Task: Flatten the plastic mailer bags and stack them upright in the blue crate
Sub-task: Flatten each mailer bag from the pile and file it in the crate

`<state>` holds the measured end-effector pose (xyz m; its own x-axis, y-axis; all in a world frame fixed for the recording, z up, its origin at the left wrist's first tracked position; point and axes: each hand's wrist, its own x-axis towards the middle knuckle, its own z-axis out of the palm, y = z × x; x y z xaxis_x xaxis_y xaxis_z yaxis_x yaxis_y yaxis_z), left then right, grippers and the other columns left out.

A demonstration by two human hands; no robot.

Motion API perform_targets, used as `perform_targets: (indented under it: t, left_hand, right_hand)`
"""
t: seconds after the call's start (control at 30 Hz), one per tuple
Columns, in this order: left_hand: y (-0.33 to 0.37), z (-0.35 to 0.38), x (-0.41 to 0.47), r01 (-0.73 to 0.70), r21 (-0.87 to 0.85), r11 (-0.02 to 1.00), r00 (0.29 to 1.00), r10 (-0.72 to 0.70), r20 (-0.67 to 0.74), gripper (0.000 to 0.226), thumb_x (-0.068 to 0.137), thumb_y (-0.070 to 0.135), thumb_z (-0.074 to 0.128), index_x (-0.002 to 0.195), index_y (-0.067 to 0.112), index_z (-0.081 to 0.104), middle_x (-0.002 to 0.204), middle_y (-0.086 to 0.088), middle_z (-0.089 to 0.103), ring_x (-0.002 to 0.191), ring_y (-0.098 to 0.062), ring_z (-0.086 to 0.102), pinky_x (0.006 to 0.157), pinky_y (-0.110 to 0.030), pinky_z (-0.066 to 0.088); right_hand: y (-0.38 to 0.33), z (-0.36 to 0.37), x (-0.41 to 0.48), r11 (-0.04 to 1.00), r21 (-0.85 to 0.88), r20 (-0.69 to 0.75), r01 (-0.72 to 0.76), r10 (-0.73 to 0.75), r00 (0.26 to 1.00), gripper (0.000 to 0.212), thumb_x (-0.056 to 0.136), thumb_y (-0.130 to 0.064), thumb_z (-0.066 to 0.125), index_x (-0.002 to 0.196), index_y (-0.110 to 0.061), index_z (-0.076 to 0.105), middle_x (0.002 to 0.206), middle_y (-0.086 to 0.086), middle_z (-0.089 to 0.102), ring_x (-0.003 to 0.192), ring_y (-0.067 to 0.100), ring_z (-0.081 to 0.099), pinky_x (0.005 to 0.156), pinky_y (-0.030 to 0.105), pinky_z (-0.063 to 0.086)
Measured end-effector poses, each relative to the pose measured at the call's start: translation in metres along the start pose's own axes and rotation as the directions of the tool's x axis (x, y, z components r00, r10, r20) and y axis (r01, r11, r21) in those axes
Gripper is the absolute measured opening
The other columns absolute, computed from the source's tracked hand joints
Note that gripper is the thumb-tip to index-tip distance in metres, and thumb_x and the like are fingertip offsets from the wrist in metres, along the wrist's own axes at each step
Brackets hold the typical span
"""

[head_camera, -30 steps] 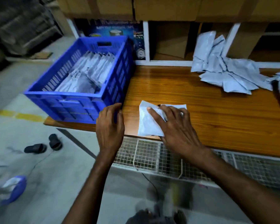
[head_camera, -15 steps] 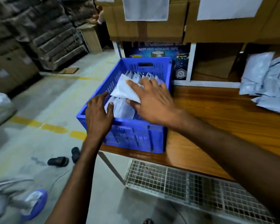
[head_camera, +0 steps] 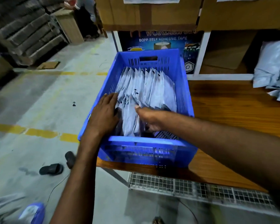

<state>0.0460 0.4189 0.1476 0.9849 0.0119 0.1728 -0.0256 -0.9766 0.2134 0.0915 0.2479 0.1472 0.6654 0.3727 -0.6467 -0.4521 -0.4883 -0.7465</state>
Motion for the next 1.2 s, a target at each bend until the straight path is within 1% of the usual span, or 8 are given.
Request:
perform_targets:
  t: [0.07, 0.27, 0.37, 0.7, 0.83, 0.93, 1.07, 1.2]
  left_hand:
    - [-0.002, -0.001, -0.001, -0.009, 0.003, 1.0, 0.999, 0.009, -0.042, 0.058, 0.1, 0.011, 0.058, 0.154, 0.0, 0.04, 0.157, -0.021, 0.042, 0.148, -0.042, 0.033, 0.123, -0.046, 0.024]
    - [-0.002, 0.004, -0.002, -0.003, 0.068, 0.998, 1.0, 0.003, 0.007, 0.06, 0.105, 0.028, 0.047, 0.159, 0.008, 0.032, 0.163, -0.013, 0.035, 0.154, -0.035, 0.023, 0.126, -0.045, 0.019]
    - [-0.001, 0.001, -0.003, 0.016, 0.071, 0.997, 1.0, -0.016, 0.005, 0.061, 0.104, 0.035, 0.042, 0.159, 0.009, 0.033, 0.163, -0.011, 0.036, 0.154, -0.035, 0.024, 0.125, -0.047, 0.021]
    - [0.01, -0.005, -0.005, 0.069, 0.074, 0.995, 0.997, -0.072, 0.026, 0.06, 0.107, 0.033, 0.049, 0.161, 0.017, 0.031, 0.167, -0.002, 0.03, 0.156, -0.026, 0.018, 0.122, -0.049, 0.022]
    - [0.011, -0.009, -0.006, 0.065, 0.055, 0.996, 0.998, -0.065, -0.003, 0.055, 0.104, 0.028, 0.055, 0.155, 0.013, 0.042, 0.162, -0.006, 0.04, 0.151, -0.032, 0.031, 0.118, -0.052, 0.031]
    - [0.013, -0.015, -0.005, 0.069, 0.001, 0.998, 0.996, -0.068, -0.065, 0.048, 0.101, 0.027, 0.059, 0.148, 0.014, 0.053, 0.153, -0.005, 0.052, 0.139, -0.032, 0.048, 0.109, -0.052, 0.044]
    - [0.03, -0.026, -0.016, 0.118, -0.08, 0.99, 0.979, -0.129, -0.156, 0.039, 0.103, 0.037, 0.056, 0.14, 0.027, 0.059, 0.132, 0.003, 0.068, 0.119, -0.026, 0.064, 0.089, -0.042, 0.051]
    - [0.074, -0.026, -0.032, 0.096, -0.188, 0.978, 0.985, -0.12, -0.123, 0.032, 0.101, 0.049, 0.056, 0.128, 0.033, 0.064, 0.105, 0.012, 0.075, 0.1, -0.014, 0.072, 0.079, -0.036, 0.055]
  right_hand:
    - [0.004, -0.002, 0.012, 0.998, -0.056, -0.075, 0.021, -0.025, 0.997, 0.034, 0.103, -0.015, 0.041, 0.133, -0.006, 0.055, 0.105, 0.014, 0.057, 0.085, 0.023, 0.061, 0.072, 0.034, 0.053]
    - [0.027, 0.002, 0.024, 0.631, -0.773, -0.029, 0.062, -0.134, 0.991, 0.1, 0.094, -0.008, 0.057, 0.157, -0.009, -0.022, 0.166, 0.021, 0.015, 0.144, 0.038, 0.038, 0.114, 0.045, 0.038]
    - [0.036, 0.009, 0.035, 0.516, -0.853, -0.008, 0.084, -0.173, 0.985, 0.112, 0.088, 0.0, 0.057, 0.153, -0.019, -0.032, 0.169, 0.01, -0.014, 0.147, 0.042, 0.03, 0.116, 0.055, 0.034]
    - [0.026, -0.004, 0.028, 0.307, -0.927, 0.133, 0.216, -0.269, 0.954, 0.119, 0.087, 0.003, 0.063, 0.152, -0.019, -0.034, 0.167, 0.016, -0.015, 0.142, 0.039, 0.04, 0.101, 0.048, 0.05]
    - [0.009, -0.016, 0.007, 0.232, -0.959, 0.082, 0.164, -0.326, 0.942, 0.094, 0.088, -0.006, 0.065, 0.161, -0.008, 0.006, 0.154, 0.018, 0.041, 0.121, 0.035, 0.059, 0.085, 0.037, 0.051]
    - [-0.005, -0.038, -0.029, 0.145, -0.979, 0.061, 0.144, -0.467, 0.882, 0.036, 0.089, -0.009, 0.063, 0.125, -0.012, 0.059, 0.118, 0.011, 0.065, 0.097, 0.031, 0.064, 0.069, 0.032, 0.044]
    - [0.006, -0.072, -0.064, 0.146, -0.983, -0.017, 0.112, -0.678, 0.735, 0.035, 0.094, -0.027, 0.06, 0.129, -0.023, 0.059, 0.125, 0.006, 0.065, 0.116, 0.032, 0.062, 0.079, 0.04, 0.048]
    - [0.05, -0.097, -0.09, 0.152, -0.965, -0.044, 0.216, -0.899, 0.436, 0.023, 0.093, -0.025, 0.058, 0.113, -0.023, 0.07, 0.11, 0.0, 0.071, 0.102, 0.028, 0.065, 0.079, 0.042, 0.05]
